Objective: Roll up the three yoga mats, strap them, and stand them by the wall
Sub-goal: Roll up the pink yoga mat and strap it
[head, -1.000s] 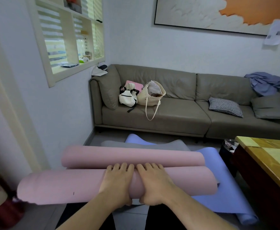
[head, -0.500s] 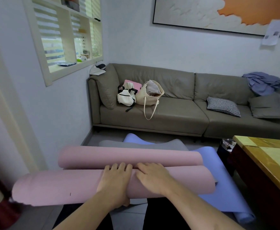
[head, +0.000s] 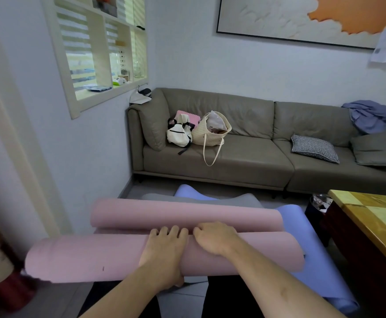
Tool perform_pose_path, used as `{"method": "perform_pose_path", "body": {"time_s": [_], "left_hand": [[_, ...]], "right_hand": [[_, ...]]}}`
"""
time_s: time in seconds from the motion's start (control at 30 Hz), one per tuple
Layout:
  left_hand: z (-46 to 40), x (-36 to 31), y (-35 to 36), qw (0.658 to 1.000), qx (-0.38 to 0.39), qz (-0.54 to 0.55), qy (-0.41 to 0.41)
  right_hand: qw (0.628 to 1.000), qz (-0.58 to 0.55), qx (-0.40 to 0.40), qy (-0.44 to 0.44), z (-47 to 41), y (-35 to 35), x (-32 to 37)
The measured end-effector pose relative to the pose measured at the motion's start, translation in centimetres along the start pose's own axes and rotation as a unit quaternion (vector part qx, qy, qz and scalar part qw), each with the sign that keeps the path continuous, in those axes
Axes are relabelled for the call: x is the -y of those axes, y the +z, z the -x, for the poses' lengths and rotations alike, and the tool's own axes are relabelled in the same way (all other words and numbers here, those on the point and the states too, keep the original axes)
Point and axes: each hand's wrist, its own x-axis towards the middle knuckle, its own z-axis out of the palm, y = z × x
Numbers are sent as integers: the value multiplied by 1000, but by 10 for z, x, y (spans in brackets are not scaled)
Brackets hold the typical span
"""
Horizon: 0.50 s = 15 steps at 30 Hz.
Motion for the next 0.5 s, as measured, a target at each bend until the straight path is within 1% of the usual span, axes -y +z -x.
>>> {"method": "perform_pose_path", "body": {"time_s": [0.1,0.23,0.37,0.43,0.5], "left_hand": [[-1,1,0,1000,-5,0,5],[-3,6,0,1000,-1,19,9],[-10,14,-2,999,-4,45,11],[-15,17,-5,998,5,57,18],[-19,19,-8,997,22,63,24]], "right_hand": [[999,0,-42,-1,-2,12,-3],[991,46,-126,-17,8,27,-4],[973,75,-199,-86,37,42,-10],[967,95,-200,-126,48,45,-18],[970,117,-161,-140,52,42,-23]]}}
